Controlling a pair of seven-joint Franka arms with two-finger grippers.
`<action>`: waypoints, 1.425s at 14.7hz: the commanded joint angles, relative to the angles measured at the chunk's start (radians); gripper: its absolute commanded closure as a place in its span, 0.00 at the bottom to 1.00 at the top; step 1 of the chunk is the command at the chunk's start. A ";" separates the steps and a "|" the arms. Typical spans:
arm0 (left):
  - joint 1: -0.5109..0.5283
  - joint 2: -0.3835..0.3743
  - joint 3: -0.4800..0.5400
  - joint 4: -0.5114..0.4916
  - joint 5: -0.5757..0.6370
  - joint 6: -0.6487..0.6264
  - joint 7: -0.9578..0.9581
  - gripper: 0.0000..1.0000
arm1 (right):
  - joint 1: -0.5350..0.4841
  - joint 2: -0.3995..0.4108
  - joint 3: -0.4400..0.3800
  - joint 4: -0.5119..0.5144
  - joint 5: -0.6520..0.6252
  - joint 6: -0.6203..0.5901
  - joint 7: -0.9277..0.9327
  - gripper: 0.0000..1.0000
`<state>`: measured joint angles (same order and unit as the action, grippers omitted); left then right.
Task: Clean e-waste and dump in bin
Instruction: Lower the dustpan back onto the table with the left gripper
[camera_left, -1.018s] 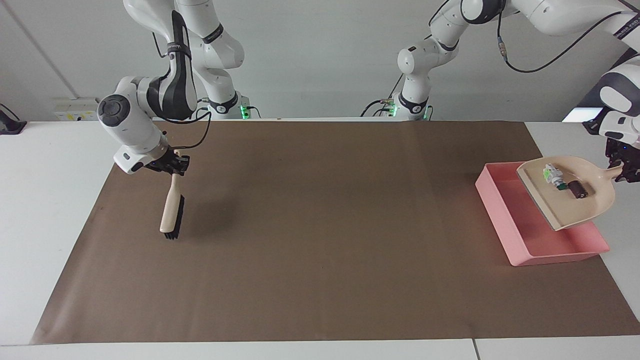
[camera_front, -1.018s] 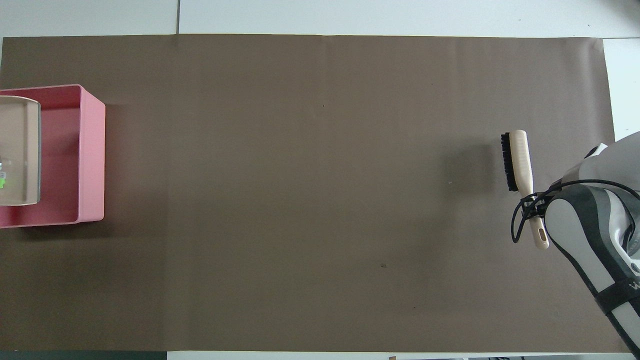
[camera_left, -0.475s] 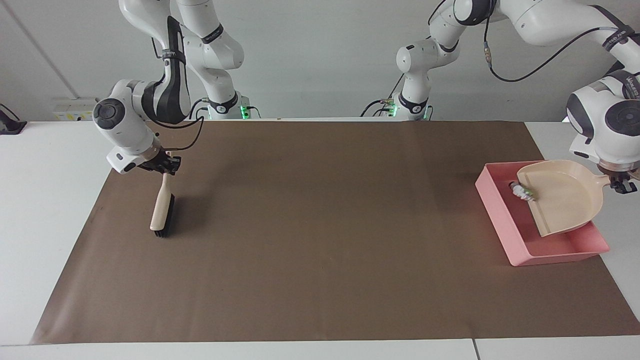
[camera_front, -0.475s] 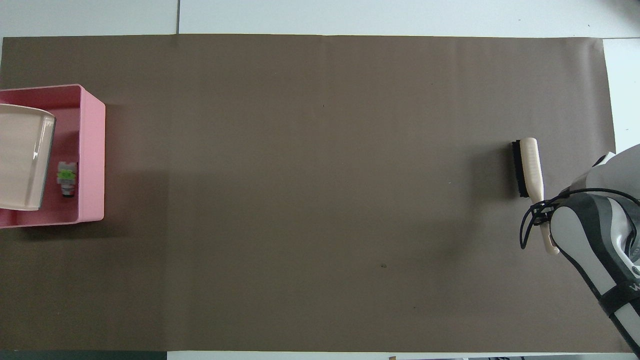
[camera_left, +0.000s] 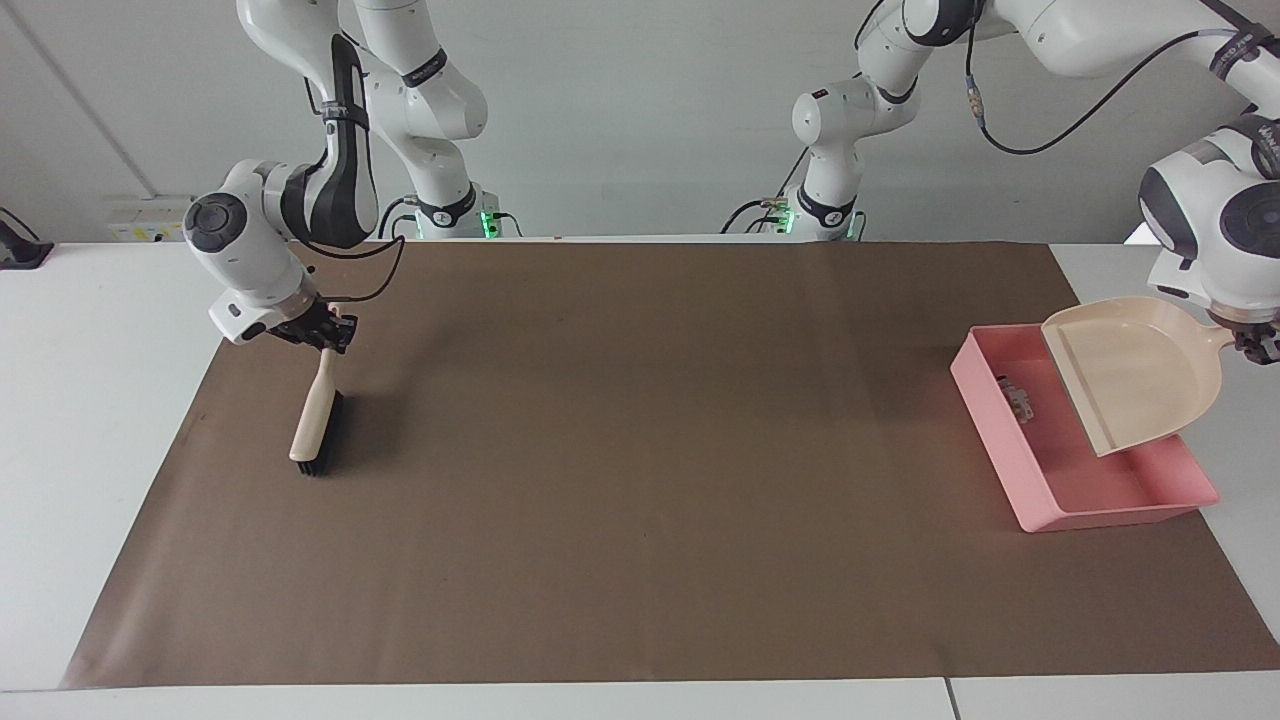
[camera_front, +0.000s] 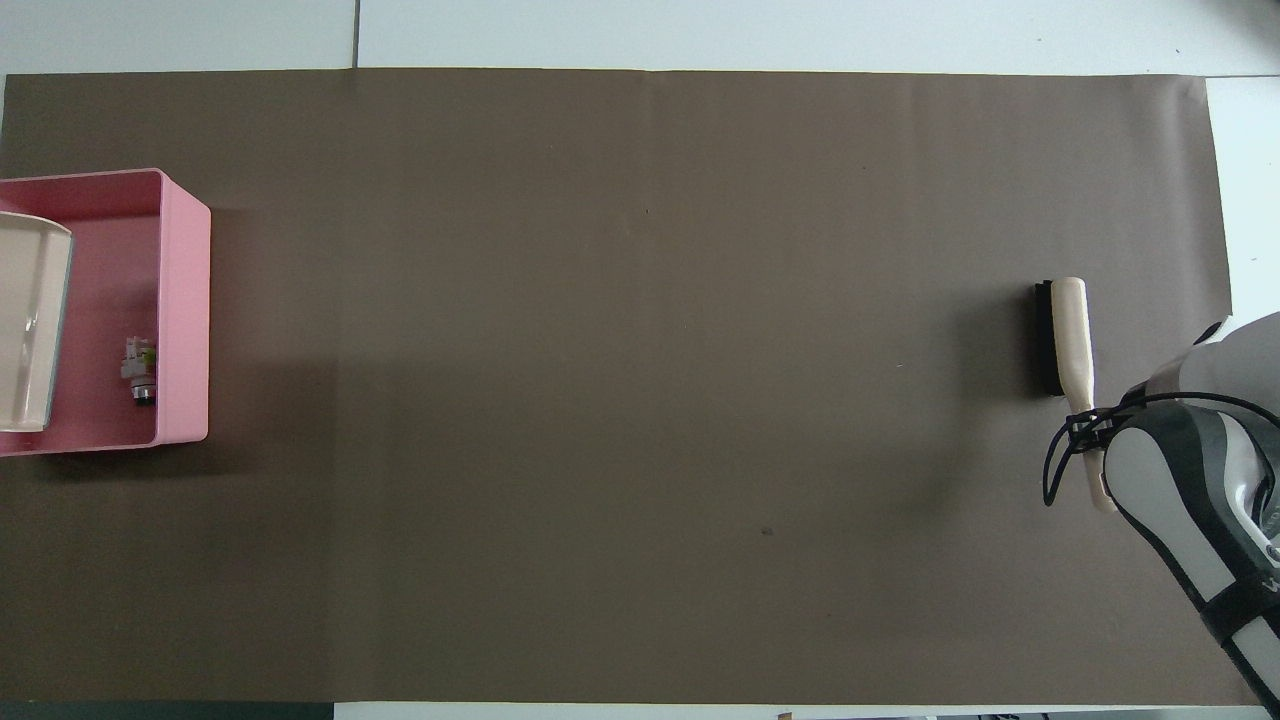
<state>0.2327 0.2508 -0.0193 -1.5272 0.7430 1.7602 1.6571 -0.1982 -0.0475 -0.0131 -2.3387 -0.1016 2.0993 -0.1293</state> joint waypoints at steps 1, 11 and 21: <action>-0.024 -0.090 -0.002 -0.008 -0.095 -0.060 0.067 0.97 | -0.020 -0.026 0.015 -0.027 -0.013 0.010 -0.036 0.43; -0.340 -0.211 -0.007 -0.425 -0.409 0.120 -0.199 0.99 | -0.001 -0.060 0.087 0.148 0.003 -0.128 -0.011 0.00; -0.498 -0.062 -0.007 -0.504 -0.475 0.312 -0.344 1.00 | -0.003 -0.094 0.162 0.428 0.059 -0.326 0.128 0.00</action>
<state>-0.2346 0.1609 -0.0430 -2.0229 0.2849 2.0404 1.3402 -0.1904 -0.1529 0.1198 -2.0306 -0.0668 1.8654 -0.0453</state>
